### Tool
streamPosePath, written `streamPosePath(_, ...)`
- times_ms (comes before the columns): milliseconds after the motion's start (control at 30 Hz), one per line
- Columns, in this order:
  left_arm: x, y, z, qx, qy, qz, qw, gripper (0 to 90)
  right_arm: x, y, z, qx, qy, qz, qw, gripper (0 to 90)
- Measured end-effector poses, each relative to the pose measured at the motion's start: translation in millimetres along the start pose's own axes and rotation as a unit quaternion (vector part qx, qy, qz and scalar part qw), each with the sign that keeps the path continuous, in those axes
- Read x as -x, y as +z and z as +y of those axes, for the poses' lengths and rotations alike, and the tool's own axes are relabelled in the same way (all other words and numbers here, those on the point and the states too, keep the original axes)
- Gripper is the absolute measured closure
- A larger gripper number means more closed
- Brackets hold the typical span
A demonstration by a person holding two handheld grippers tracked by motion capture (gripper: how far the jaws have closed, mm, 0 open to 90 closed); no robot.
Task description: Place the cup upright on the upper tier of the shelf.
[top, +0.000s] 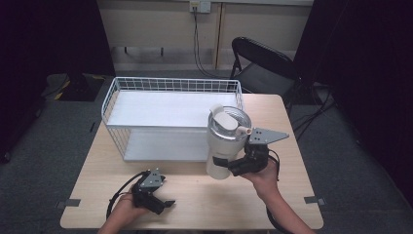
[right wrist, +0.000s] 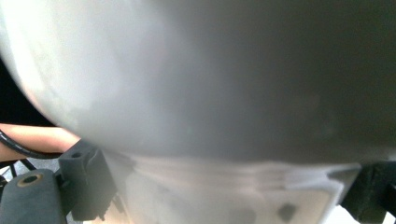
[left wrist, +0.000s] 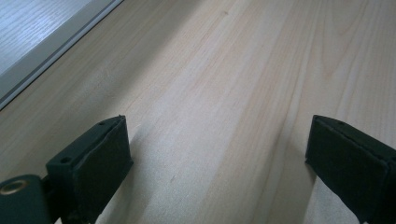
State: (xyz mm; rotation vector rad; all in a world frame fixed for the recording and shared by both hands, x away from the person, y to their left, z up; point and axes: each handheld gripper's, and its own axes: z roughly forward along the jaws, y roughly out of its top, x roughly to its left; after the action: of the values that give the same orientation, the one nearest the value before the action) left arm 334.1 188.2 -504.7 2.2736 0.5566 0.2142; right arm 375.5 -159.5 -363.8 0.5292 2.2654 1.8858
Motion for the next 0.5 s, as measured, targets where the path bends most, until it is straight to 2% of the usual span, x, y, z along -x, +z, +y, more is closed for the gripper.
streamPosePath(100,0.0,0.1,0.0,0.0,0.0,-0.001,1.0,5.9,-0.4,-0.5,6.4,0.002,0.0,0.004,1.0,9.9)
streamPosePath(333,-0.1,0.1,0.1,-0.001,0.002,-0.001,1.0,5.6,2.4,2.8,20.1,0.006,0.02,0.011,0.9997,9.9)
streamPosePath(500,0.0,0.2,0.0,-0.001,0.002,-0.001,1.0,5.5,4.3,6.4,30.4,-0.006,0.018,0.009,0.9998,9.9)
